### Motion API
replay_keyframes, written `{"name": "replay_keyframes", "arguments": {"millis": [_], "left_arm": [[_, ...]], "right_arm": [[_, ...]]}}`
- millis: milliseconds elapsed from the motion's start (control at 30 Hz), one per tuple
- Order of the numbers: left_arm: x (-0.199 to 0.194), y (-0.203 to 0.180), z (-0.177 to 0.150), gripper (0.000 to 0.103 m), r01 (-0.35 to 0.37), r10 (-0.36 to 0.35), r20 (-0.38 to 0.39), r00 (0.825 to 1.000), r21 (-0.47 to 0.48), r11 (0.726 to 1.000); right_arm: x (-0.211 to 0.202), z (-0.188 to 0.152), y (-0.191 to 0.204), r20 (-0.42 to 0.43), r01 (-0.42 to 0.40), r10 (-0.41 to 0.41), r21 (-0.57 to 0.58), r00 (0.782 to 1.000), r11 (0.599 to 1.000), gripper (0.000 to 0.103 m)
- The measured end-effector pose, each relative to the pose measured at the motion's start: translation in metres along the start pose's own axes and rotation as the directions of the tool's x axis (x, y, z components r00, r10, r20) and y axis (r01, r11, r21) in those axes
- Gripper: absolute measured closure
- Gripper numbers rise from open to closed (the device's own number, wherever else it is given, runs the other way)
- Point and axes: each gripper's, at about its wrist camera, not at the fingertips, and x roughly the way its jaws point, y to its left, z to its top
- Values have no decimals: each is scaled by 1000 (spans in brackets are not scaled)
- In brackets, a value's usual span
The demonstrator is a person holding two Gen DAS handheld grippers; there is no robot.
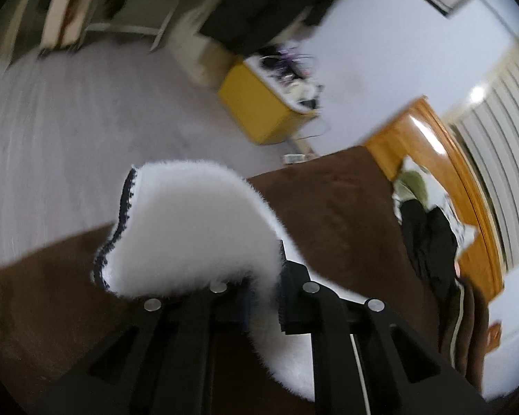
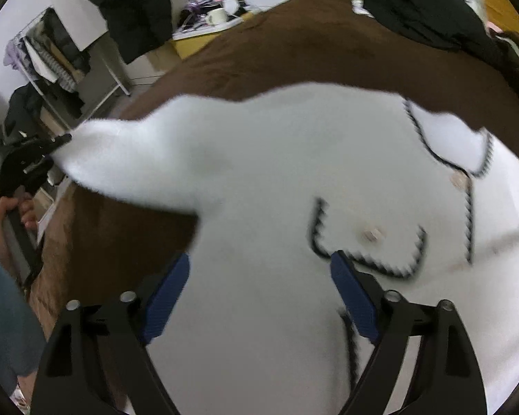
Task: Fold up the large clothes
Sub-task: 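Grasp the other sleeve cuff with the left tool and lift it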
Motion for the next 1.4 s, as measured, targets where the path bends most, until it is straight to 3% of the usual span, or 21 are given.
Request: {"name": "replay_keyframes", "arguments": {"millis": [33,100,167,267,467,533,600,767,967,1033,1233,1400], "left_arm": [[-4,-8,3,89,15,-15,3,1000,19,1000],[-14,-26,8,89,36,-36,4,999,77,996],[-20,-40,11,89,49,-50,-2,999,124,991],[-30,-52,10,89,66,-65,-17,998,173,983],[-43,-70,3,89,67,-65,-14,998,231,971],[-50,-81,1,90,69,-68,-12,998,248,966],[-59,-103,0,90,82,-83,-7,997,288,954],[-85,-187,-20,89,100,-126,27,992,452,886],[-93,-277,-80,89,143,-181,6,983,589,796],[-90,-293,-102,89,173,-199,-24,980,605,777],[-73,-334,-192,89,252,-214,-142,966,689,680],[-51,-345,-259,89,329,-183,-279,943,688,646]], "right_arm": [[6,4,2,-8,2,-3,-8,1000,1000,34],[23,14,6,-15,4,-4,-17,1000,1000,53],[43,18,7,-41,8,-8,-15,999,1000,63],[69,14,3,-98,20,-20,6,995,1000,63],[69,6,-3,-60,6,-5,12,998,1000,61],[65,9,-9,-69,-34,37,53,997,998,55],[47,11,-16,-30,-78,81,93,996,993,33],[-29,4,-46,85,-89,82,90,993,992,24],[-91,-14,-116,77,-12,1,148,997,989,22],[-111,-25,-148,68,27,-41,194,997,981,22],[-142,-56,-218,63,115,-139,289,988,950,22],[-156,-68,-247,85,149,-189,349,978,925,22]]}}
